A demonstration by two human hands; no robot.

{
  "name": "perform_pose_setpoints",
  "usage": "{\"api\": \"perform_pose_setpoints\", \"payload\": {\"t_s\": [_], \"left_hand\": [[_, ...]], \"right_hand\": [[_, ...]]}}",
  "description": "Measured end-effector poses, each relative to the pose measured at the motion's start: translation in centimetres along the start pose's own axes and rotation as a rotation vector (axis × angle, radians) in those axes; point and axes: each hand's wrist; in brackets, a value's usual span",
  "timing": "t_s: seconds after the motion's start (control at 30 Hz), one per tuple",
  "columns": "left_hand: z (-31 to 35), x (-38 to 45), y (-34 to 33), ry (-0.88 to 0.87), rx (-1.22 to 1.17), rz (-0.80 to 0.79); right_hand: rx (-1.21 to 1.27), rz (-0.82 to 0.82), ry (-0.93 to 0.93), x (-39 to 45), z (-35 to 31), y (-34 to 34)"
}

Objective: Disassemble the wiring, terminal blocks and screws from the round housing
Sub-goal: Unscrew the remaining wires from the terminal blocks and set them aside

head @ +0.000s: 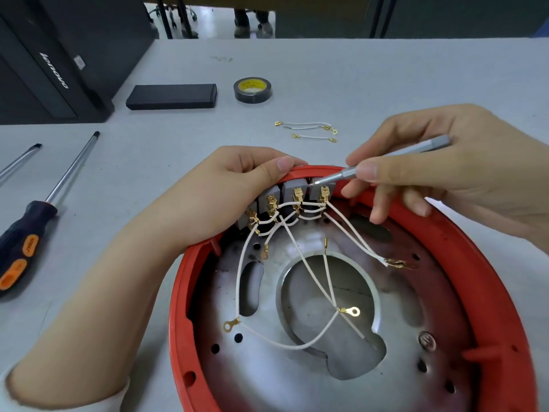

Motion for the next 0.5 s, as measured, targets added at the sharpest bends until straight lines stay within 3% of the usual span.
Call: {"api": "perform_pose_setpoints", "payload": {"t_s": [0.13,0.5], "left_hand": [[0.0,-0.1,0.0,-0.016,0.002,-0.002],[0.0,0.0,-0.1,-0.002,-0.004,-0.006]], "right_hand": [[-0.071,-0.015,-0.009,0.0,-0.4,0.2],[-0.420,0.196,0.205,-1.0,0.4,-2.1]]}}
Point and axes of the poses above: each hand's wrist, its own x-axis towards the middle knuckle, its own y-axis out of the back of the hand, z = x × y, and after that the axes turned 12 degrees about z, right-handed
